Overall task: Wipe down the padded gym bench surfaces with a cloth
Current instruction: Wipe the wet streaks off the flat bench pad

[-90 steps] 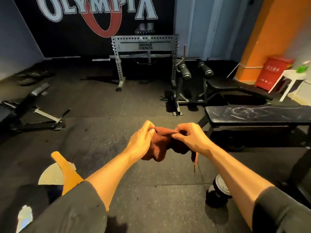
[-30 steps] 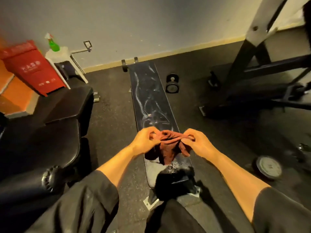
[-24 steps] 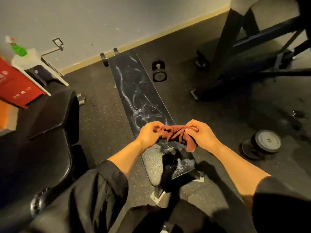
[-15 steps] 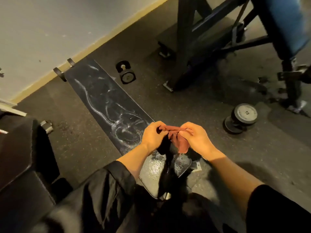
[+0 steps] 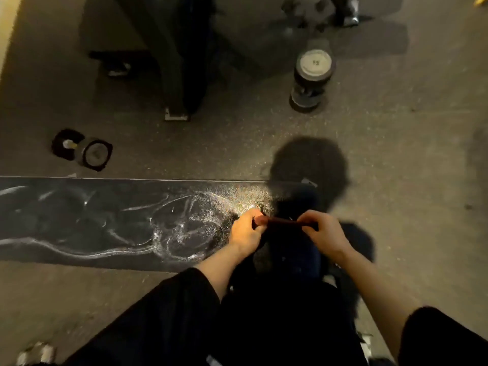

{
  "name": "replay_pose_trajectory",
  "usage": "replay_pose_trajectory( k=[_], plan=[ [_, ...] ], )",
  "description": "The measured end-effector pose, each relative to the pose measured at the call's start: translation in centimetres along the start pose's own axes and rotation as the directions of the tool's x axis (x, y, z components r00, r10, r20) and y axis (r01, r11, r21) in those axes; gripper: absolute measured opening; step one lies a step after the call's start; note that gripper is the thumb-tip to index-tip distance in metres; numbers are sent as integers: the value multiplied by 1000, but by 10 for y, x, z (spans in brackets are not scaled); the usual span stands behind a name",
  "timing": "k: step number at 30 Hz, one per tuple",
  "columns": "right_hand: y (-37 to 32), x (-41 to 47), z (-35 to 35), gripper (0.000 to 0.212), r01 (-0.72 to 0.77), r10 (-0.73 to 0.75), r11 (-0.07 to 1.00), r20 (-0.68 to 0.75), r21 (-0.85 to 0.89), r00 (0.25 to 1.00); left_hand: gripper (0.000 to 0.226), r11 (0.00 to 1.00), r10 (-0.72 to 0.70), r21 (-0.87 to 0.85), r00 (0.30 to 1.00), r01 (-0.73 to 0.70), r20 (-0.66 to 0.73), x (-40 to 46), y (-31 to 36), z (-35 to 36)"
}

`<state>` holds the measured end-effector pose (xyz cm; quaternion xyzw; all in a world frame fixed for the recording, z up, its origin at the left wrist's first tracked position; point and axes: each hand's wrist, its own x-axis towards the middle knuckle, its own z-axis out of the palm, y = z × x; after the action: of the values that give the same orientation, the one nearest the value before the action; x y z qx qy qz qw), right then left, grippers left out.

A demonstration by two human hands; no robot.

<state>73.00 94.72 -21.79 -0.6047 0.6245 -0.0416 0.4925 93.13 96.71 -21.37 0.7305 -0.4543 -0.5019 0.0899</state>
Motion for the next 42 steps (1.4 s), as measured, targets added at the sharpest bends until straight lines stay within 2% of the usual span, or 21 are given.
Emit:
replay_pose_trajectory(
  k=[4,7,10,12,14,18,22,25,28,30,33,35,38,42],
  plan=[
    [30,-8,38,23,-111,113,993,-81,31,990,17,999,-16,-27,998,18,54,6,-27,18],
    [34,8,48,25,-136,141,990,-184,44,973,23,1000,9,-17,1000,-9,5,22,-26,24],
    [32,17,53,51,-134,99,987,-309,-94,946,45,995,15,104,998,-9,-54,32,-19,23],
    [30,11,59,55,-140,81,977,-327,-161,942,51,987,27,163,995,-12,-94,28,-24,20],
    [32,1,68,53,-107,29,966,-312,-235,950,52,967,101,243,993,-84,-61,21,-31,17],
    [37,1,96,61,-25,-59,901,-180,-433,982,63,840,272,464,958,-281,89,23,-45,14],
    [34,29,131,70,-33,-48,808,-122,-588,991,79,609,393,639,878,-470,272,50,-63,6],
    [39,42,160,66,-158,73,831,-178,-534,981,90,448,428,697,819,-560,383,67,-74,-3],
    [35,43,173,65,-248,119,842,-284,-480,952,103,331,463,713,765,-618,448,76,-81,-5],
    [35,37,184,63,-297,135,852,-368,-431,920,110,307,461,698,743,-647,485,80,-85,0],
    [49,9,213,64,-414,232,865,-506,-284,831,115,235,460,680,696,-694,551,78,-87,15],
    [65,-17,230,62,-464,273,852,-550,-242,790,119,201,461,662,666,-722,587,74,-87,26],
    [77,-37,239,63,-483,280,836,-557,-259,782,121,173,475,656,646,-734,597,73,-87,40],
    [69,-10,215,72,-485,305,833,-510,-267,805,122,158,475,690,667,-707,574,79,-85,44]
  ],
)
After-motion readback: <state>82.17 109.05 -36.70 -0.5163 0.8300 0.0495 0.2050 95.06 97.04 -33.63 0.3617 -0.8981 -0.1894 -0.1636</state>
